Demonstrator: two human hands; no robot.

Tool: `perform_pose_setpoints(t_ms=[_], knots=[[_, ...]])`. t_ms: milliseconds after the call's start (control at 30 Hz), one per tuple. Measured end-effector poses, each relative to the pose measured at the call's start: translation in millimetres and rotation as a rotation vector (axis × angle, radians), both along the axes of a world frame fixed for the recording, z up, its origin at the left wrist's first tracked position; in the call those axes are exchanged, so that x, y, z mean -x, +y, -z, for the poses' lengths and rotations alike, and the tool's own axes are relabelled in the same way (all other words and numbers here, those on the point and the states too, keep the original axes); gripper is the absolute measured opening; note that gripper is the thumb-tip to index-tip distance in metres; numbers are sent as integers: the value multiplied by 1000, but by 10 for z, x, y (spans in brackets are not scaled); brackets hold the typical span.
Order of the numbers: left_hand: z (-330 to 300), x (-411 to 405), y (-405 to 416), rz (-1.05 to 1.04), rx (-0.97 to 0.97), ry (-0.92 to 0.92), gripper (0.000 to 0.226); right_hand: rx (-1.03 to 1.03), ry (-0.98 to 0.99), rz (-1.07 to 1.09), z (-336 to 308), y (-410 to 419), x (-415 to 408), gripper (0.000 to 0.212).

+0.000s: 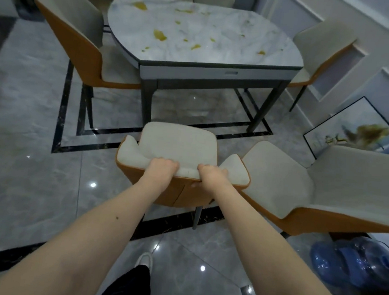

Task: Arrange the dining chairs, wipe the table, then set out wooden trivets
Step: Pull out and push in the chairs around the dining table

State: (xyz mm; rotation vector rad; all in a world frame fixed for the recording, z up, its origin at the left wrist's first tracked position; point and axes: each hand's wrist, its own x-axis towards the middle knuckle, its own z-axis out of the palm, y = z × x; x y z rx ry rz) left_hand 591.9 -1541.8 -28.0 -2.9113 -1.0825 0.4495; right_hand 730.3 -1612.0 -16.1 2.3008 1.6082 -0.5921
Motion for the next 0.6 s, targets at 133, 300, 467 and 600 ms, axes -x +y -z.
perform_pose_setpoints(t_ms=[133,300,467,600], knots=[[8,-223,437,1,0,20,30,1,-2,-8,9,380,-247,38],[3,-469,1105,-79,4,-35,46,-27,4,-14,11,957,-699,36],[12,-871,1495,-92,-22,-31,45,-41,-3,-58,27,1400,-1116,34],[6,-1253,1835,-140,-24,-21,41,-27,4,-85,13,1814,-1513,34]])
